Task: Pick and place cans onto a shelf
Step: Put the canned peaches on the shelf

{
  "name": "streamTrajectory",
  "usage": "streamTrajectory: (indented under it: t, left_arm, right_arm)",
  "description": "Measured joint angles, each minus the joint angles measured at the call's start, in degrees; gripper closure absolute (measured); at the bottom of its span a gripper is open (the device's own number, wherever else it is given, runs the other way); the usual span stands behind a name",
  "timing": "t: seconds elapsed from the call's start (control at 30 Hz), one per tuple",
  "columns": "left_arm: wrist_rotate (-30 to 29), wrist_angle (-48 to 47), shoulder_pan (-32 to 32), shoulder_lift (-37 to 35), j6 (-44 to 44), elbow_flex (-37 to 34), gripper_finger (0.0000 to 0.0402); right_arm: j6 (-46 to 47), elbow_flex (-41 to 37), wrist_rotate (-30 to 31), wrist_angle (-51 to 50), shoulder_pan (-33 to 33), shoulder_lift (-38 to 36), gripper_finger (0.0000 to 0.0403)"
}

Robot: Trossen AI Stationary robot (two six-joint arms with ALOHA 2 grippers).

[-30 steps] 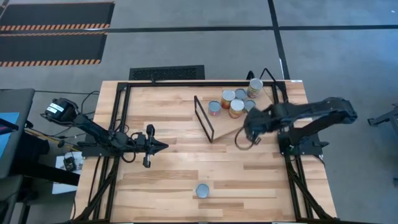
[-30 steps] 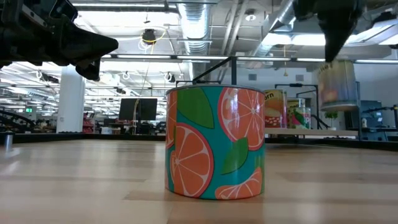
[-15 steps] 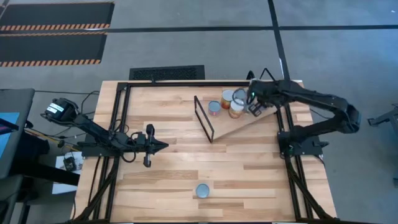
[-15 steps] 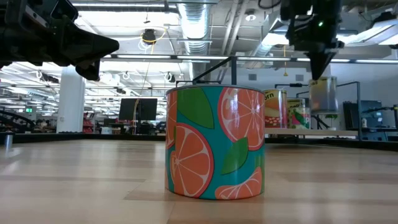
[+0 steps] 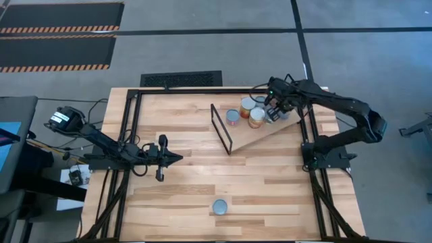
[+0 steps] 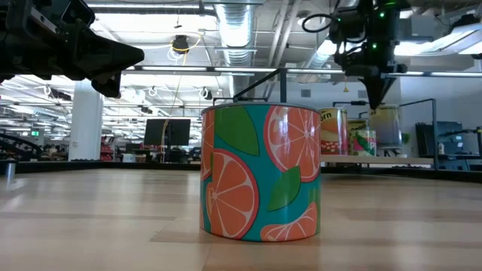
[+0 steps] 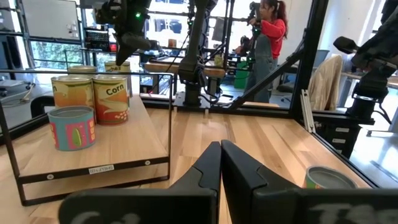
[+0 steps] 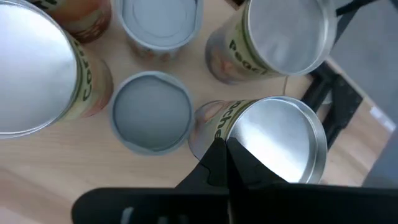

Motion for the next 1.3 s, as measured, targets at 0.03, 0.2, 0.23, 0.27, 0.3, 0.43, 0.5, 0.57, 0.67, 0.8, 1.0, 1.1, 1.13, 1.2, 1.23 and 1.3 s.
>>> streamTrajectory:
  t: [0.03, 0.2, 0.23, 0.27, 0.3, 0.43, 0.5, 0.57, 0.67, 0.8, 1.0, 1.1, 1.13, 1.2, 1.23, 1.3]
  left_arm:
    - [0.00, 0.00, -0.02, 0.00, 0.00, 0.00, 0.0401]
    - [-0.02, 0.00, -0.01, 0.00, 0.00, 0.00, 0.0401]
    - [-0.02, 0.00, -0.02, 0.00, 0.00, 0.00, 0.0401]
    - [-0.02, 0.00, -0.02, 0.00, 0.00, 0.00, 0.0401]
    - [-0.02, 0.00, 0.00, 0.00, 0.00, 0.00, 0.0401]
    - [-0.02, 0.02, 0.00, 0.00, 0.00, 0.00, 0.0401]
    - [-0.02, 0.02, 0.00, 0.00, 0.00, 0.00, 0.0401]
    - [-0.02, 0.04, -0.02, 0.00, 0.00, 0.00, 0.0401]
    - [-0.05, -0.05, -0.01, 0.00, 0.00, 0.16, 0.0401]
    - [-0.06, -0.09, 0.00, 0.00, 0.00, 0.57, 0.0401]
    - [-0.04, -0.27, -0.02, 0.00, 0.00, 0.61, 0.0401]
    - [-0.04, -0.35, 0.00, 0.00, 0.00, 0.61, 0.0401]
    - [-0.04, -0.35, -0.01, 0.00, 0.01, 0.61, 0.0401]
    - [-0.04, -0.40, 0.00, 0.00, 0.02, 0.63, 0.0401]
    - [-0.04, -0.42, -0.01, 0.00, 0.02, 0.63, 0.0401]
    - [-0.04, -0.42, 0.00, 0.00, 0.02, 0.66, 0.0401]
  right_arm:
    - [0.59, 0.00, -0.34, -0.14, -0.19, 0.02, 0.0399]
    - [2.40, 0.00, -0.35, -0.45, -0.69, 0.02, 0.0399]
    - [2.77, 0.00, -0.35, -0.42, -0.73, 0.02, 0.0399]
    - [3.28, 0.00, -0.41, -0.44, -0.82, 0.02, 0.0399]
    - [3.96, 0.00, -0.43, -0.45, -0.94, 0.02, 0.0399]
    - [6.16, 0.00, -0.36, -0.40, -1.00, 0.02, 0.0399]
    - [6.65, 0.00, -0.37, -0.35, -1.33, 0.02, 0.0399]
    - [6.83, 0.00, -0.50, -0.20, -1.79, 0.02, 0.0399]
    - [7.61, 0.00, -0.36, 0.85, -2.16, 0.29, 0.0399]
    - [7.92, 0.02, -0.35, 1.11, -2.23, 2.38, 0.0399]
    - [7.27, 0.14, 0.33, 1.81, -1.75, 5.76, 0.0398]
    - [7.24, 0.17, 0.56, 1.89, -1.54, 6.07, 0.0392]
    - [7.31, 0.17, 0.52, 1.78, -1.54, 6.05, 0.0387]
    - [7.52, 0.13, 0.28, 1.56, -1.58, 5.73, 0.0376]
    - [7.54, 0.13, -0.09, 1.55, -1.58, 5.43, 0.0369]
    - [7.58, 0.18, -0.54, 1.20, -1.60, 4.79, 0.0354]
